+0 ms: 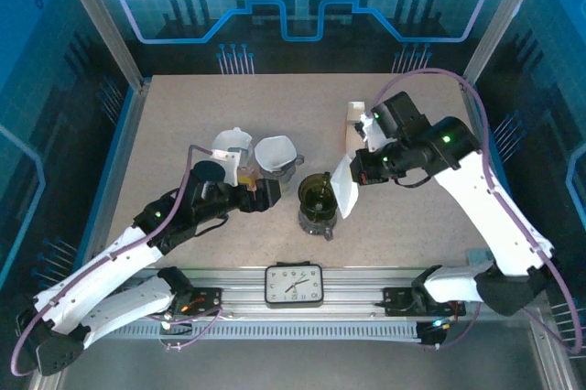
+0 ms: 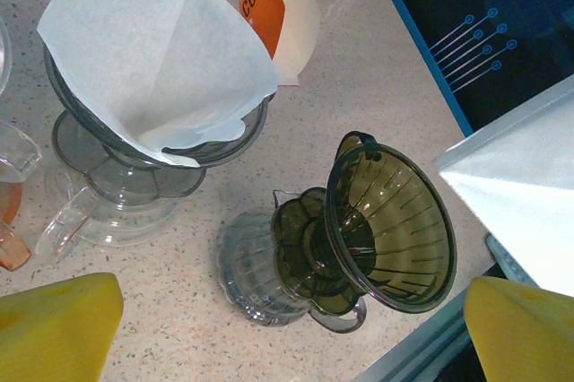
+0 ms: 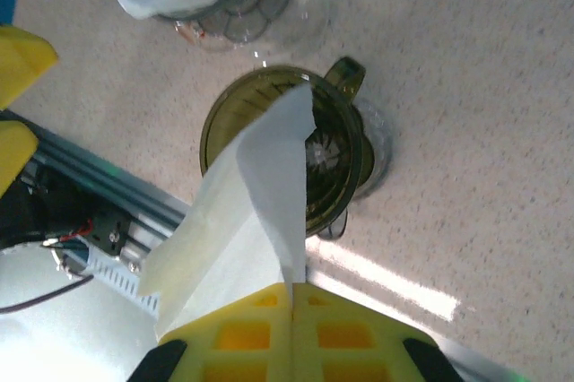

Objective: Place the coffee filter in the dripper

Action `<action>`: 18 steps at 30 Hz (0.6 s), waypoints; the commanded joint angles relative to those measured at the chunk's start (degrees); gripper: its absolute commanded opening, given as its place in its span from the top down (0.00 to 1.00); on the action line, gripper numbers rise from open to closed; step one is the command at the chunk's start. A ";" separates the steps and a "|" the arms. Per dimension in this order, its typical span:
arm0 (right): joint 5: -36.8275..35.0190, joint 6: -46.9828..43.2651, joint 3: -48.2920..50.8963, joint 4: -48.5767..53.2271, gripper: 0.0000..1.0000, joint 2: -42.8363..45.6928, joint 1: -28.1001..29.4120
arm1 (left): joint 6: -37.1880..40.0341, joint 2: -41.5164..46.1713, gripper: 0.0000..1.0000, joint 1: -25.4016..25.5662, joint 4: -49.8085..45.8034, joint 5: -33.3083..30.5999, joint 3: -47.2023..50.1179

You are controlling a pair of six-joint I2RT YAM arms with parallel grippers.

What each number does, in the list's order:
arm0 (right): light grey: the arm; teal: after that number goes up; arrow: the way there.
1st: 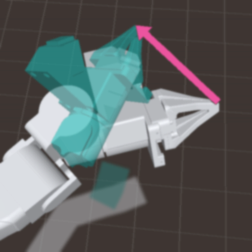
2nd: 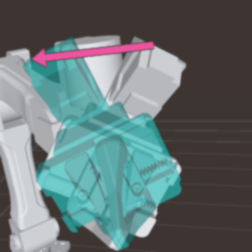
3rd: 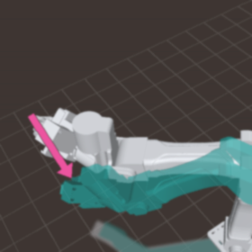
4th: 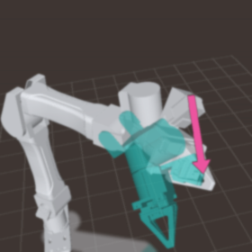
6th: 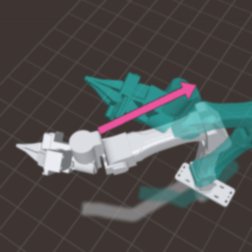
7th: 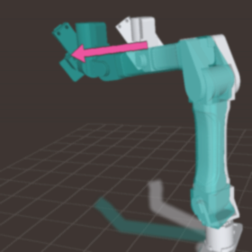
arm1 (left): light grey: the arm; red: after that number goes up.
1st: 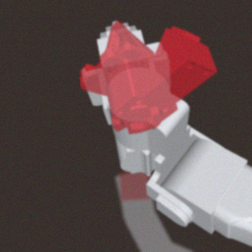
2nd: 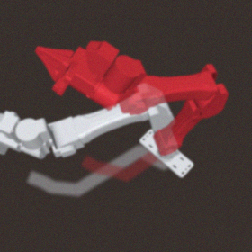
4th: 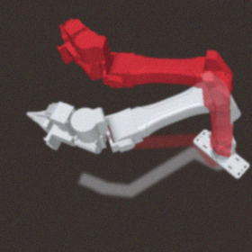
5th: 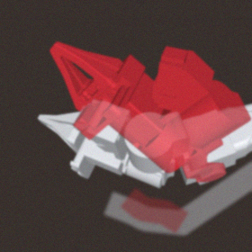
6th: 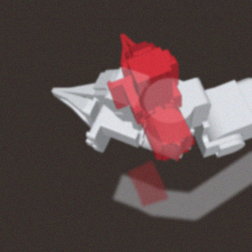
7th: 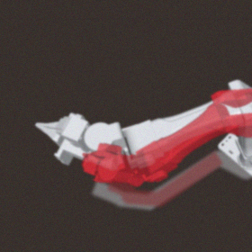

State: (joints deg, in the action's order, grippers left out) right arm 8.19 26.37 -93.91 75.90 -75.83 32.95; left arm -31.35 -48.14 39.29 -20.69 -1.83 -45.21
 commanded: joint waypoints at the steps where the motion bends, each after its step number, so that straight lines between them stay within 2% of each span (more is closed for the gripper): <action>1: 2.51 1.65 -3.52 6.03 1.00 -2.94 0.62 | 0.77 0.53 0.01 -0.48 -1.00 1.59 -1.99; 8: 3.66 2.63 -7.68 7.41 1.00 -9.73 0.62 | 0.59 0.27 0.01 -0.61 -0.21 2.96 -1.29; 18: 0.57 4.17 -13.22 10.22 1.00 -17.13 0.71 | -0.10 0.26 0.01 -0.78 1.63 4.70 -0.51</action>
State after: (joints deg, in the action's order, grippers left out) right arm 9.78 29.19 -104.51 83.24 -91.50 32.99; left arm -31.40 -48.16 39.05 -20.62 1.17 -45.21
